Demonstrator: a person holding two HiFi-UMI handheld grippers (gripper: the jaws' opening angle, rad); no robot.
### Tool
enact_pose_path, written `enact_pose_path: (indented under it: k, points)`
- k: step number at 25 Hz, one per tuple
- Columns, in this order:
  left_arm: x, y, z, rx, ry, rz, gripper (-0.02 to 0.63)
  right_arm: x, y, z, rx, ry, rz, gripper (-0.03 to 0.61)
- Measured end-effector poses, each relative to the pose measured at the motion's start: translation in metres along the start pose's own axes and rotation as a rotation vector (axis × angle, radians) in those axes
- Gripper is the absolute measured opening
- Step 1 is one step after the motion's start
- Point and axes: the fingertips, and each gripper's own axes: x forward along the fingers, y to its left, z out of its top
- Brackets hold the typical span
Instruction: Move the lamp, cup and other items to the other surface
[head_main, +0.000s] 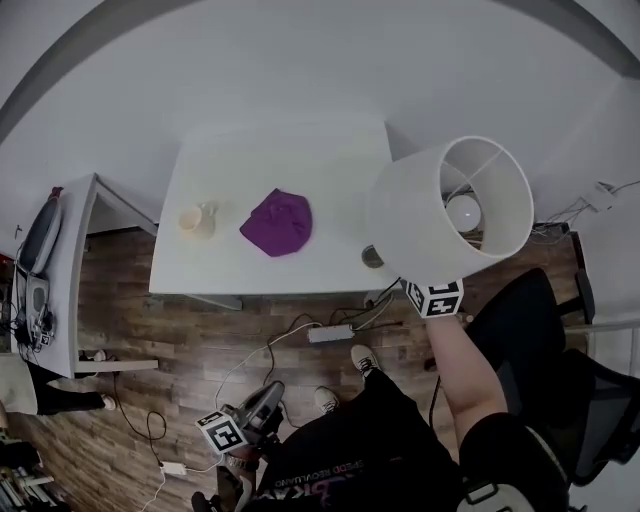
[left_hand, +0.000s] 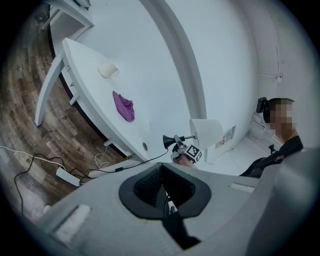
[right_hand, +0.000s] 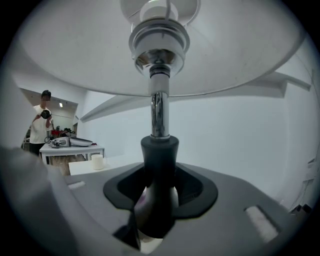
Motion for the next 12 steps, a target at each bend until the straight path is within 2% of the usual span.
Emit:
enact_pose_path:
  k: [6,12]
  points:
    - [0.002,-0.005,-0.016,0.003,0.086,-0.089,-0.008,-0.075,-0.043,0.008,-0.011,0.001,-0.156,0.162]
    - [0.000,-0.003,-0.035,0.022,0.196,-0.152,-0.008,-0.148,-0.067,0.004,-0.024,0.012,-0.295,0.163]
